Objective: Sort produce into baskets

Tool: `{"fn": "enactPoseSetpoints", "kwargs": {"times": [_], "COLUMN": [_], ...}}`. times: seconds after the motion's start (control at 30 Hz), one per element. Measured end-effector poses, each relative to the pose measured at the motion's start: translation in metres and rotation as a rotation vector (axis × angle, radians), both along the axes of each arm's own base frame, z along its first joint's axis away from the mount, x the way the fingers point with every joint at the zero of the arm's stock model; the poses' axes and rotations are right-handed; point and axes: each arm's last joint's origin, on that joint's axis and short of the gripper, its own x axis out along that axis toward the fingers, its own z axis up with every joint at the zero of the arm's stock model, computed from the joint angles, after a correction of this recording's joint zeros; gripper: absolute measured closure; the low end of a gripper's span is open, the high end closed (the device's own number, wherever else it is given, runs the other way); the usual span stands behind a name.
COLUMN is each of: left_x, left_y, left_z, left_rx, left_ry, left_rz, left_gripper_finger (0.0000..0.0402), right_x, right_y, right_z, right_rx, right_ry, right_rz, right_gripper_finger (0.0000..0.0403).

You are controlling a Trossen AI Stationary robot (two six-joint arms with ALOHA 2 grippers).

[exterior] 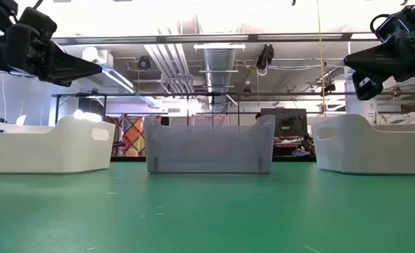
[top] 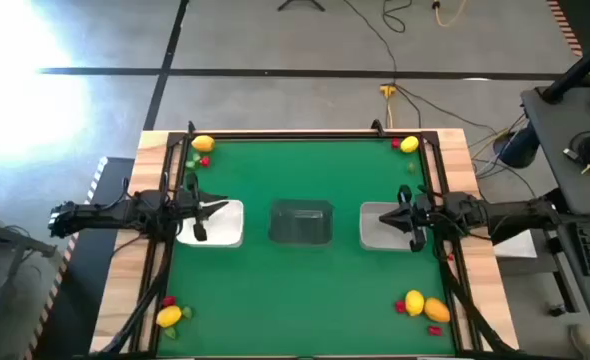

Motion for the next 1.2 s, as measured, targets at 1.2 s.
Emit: {"fn": "enactPoseSetpoints", "kwargs": {"times": [1.2], "left_x": [0.0000], "left_y": [0.0000], "left_z": [0.0000], "left_rx": [0.000], "left_ry": [0.000], "left_rz": [0.000], "left_gripper_finger": [0.0360], "right_x": [0.0001], "right_y": [-0.0007], "right_z": [0.0020], "right_rx": [-0.051], "right_ry": [-0.023], "right_rz": [-0.022], "right_gripper_finger": [0.0390]}}
